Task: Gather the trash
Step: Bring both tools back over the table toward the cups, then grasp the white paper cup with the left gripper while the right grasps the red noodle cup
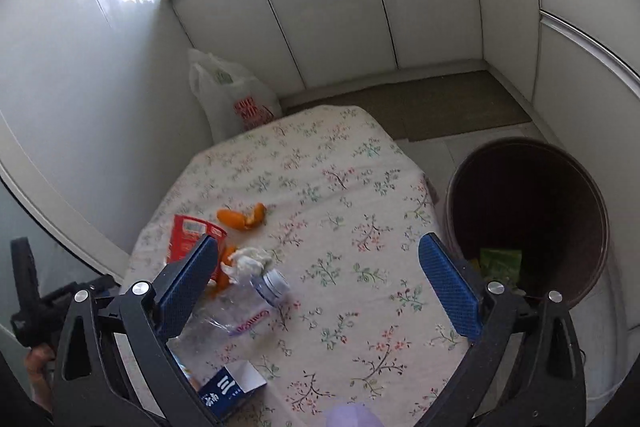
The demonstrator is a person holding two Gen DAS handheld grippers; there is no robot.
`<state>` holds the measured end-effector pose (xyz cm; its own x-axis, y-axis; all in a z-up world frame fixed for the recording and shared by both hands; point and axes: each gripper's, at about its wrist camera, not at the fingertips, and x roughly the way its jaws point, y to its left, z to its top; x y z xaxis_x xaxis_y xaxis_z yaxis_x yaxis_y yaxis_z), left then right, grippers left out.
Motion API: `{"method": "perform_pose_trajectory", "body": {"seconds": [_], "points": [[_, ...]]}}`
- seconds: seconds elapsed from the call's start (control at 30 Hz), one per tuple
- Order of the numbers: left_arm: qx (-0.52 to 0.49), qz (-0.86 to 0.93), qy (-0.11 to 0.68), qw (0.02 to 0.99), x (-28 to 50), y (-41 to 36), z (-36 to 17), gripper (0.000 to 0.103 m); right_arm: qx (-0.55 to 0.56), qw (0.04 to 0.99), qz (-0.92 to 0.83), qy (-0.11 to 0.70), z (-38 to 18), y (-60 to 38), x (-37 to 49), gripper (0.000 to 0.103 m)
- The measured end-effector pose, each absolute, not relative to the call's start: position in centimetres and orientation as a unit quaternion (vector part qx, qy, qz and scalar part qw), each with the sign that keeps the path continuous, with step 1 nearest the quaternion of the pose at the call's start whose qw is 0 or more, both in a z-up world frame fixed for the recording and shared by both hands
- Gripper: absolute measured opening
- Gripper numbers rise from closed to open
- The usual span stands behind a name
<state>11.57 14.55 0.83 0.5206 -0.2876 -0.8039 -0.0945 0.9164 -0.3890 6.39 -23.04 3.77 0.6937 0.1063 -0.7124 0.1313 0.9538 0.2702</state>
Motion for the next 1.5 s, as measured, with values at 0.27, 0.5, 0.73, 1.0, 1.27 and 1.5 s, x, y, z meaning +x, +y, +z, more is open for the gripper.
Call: {"method": "perform_pose_trajectory", "body": {"seconds": [0.27, 0.5, 0.73, 1.0, 1.27, 1.5], "points": [[-0.279, -0.097, 0.541, 0.788, 14.0, 16.5, -3.3, 0.061, 0.002, 0.918, -0.1, 0.385, 4.5, -20.2, 5.6, 0.096], [-0.383, -0.146, 0.532, 0.741, 13.3, 15.7, -3.8, 0.061, 0.035, 0.944, -0.102, 0.311, 6.7, -18.2, 4.9, 0.096], [-0.395, -0.077, 0.559, 0.725, 13.9, 14.2, -6.4, 0.061, 0.015, 0.941, -0.058, 0.333, 7.2, -15.1, 7.2, 0.096], [-0.421, -0.044, 0.557, 0.715, 15.0, 14.1, -8.8, 0.031, 0.021, 0.93, 0.018, 0.366, 4.7, -15.1, 10.6, 0.096], [-0.379, -0.074, 0.524, 0.759, 14.6, 14.2, -6.8, 0.002, 0.188, 0.844, 0.144, 0.482, -1.3, -15.0, 16.1, 0.095], [-0.298, -0.082, 0.443, 0.842, 12.4, 14.9, -0.2, 0.002, 0.326, 0.747, 0.198, 0.544, -6.6, -12.4, 19.2, 0.086]]}}
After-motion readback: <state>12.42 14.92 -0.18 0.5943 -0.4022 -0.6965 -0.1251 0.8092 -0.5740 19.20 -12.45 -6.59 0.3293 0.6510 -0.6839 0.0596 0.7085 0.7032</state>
